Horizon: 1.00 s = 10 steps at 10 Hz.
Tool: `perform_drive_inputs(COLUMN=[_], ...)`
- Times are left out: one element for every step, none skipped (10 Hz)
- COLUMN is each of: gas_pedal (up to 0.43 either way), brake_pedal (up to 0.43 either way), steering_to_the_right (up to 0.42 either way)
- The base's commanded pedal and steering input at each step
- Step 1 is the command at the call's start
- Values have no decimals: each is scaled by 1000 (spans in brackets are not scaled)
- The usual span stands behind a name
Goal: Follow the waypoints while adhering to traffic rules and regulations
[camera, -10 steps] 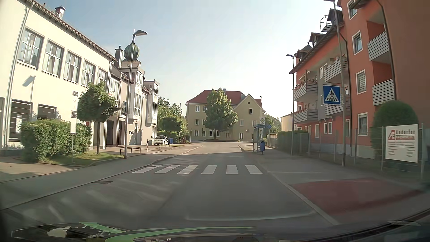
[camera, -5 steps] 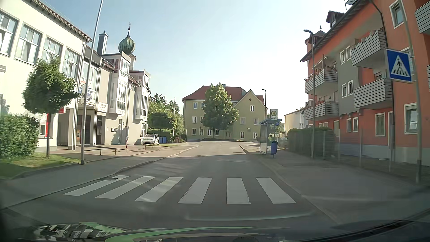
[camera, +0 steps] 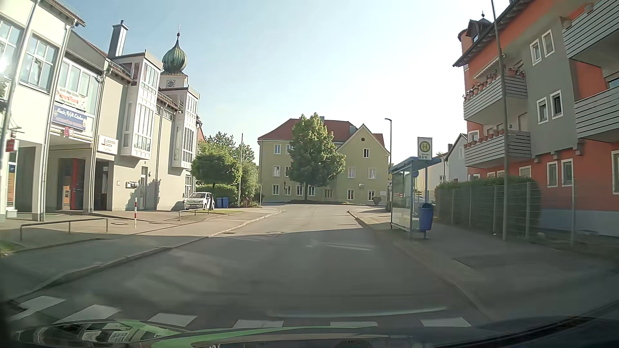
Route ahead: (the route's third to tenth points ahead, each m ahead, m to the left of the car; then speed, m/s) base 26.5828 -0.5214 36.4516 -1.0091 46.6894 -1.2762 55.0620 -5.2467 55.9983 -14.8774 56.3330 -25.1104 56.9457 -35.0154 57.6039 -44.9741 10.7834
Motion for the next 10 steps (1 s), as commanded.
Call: perform_drive_inputs(gas_pedal=[0,0,0,0,0,0,0,0,0,0], brake_pedal=[0,0,0,0,0,0,0,0,0,0], steering_to_the_right=[8,8,6,6,6,6,6,6,6,6])
